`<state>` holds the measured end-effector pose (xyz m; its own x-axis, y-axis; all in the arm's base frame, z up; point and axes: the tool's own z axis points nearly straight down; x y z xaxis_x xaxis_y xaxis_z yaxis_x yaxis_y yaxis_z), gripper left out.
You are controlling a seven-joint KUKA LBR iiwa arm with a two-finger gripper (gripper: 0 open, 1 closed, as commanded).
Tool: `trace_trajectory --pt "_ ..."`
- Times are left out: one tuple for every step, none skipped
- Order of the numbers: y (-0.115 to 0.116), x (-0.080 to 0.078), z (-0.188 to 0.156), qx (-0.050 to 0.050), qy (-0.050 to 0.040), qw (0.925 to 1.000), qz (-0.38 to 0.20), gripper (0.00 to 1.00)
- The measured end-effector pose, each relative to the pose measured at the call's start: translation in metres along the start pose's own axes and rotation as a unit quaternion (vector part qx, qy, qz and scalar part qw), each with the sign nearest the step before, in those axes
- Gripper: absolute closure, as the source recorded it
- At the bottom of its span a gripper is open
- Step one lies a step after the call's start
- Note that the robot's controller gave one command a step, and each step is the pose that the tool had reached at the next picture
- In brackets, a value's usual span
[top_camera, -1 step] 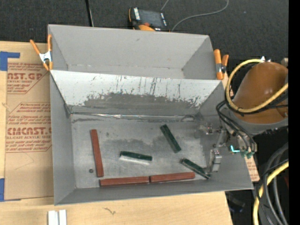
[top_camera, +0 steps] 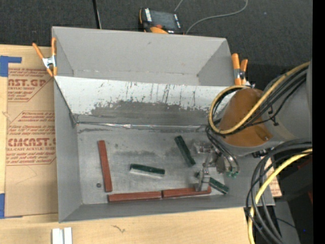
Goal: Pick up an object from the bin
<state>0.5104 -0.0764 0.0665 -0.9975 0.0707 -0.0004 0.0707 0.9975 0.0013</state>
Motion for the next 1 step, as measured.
trace_trajectory --pt "-0.0275 -0.0343 -0.0064 0.001 -0.0015 0.9969 0.078 0.00"
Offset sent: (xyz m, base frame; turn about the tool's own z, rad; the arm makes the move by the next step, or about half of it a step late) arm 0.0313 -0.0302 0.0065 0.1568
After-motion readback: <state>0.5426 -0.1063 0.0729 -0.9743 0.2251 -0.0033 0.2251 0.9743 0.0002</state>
